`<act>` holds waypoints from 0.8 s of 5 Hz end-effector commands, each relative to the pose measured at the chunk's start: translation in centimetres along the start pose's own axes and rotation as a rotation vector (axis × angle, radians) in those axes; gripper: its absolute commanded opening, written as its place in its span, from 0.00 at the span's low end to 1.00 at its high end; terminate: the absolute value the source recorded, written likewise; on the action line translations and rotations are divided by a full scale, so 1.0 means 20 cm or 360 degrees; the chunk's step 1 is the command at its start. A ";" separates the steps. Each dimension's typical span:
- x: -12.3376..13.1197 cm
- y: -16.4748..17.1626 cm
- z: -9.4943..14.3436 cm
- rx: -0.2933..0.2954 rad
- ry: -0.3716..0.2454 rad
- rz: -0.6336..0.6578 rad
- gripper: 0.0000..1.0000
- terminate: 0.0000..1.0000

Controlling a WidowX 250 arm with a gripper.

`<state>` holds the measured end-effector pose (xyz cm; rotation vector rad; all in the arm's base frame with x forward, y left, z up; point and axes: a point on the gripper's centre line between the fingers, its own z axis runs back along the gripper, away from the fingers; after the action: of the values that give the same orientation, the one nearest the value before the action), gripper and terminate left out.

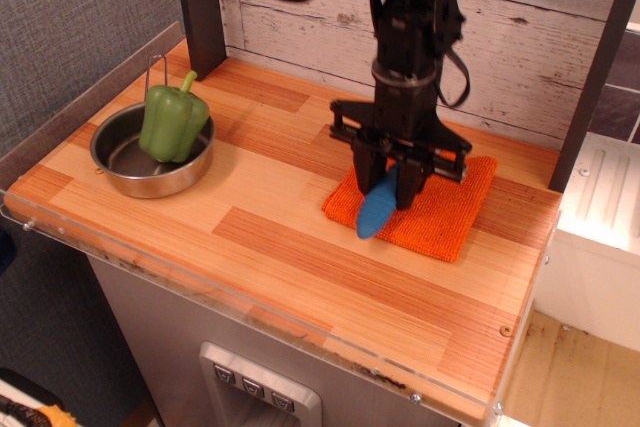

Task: Take the blue spoon and put it on the orange towel

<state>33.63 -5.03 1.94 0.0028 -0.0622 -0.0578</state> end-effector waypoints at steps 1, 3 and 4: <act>0.03 -0.03 0.05 -0.0033 -0.0046 -0.0077 1.00 0.00; 0.03 0.03 0.39 -0.0089 -0.0228 -0.0121 1.00 0.00; -0.07 0.16 0.55 0.0003 -0.0234 -0.0163 1.00 0.00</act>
<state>31.68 -1.93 11.64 0.0041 -0.1658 -0.1552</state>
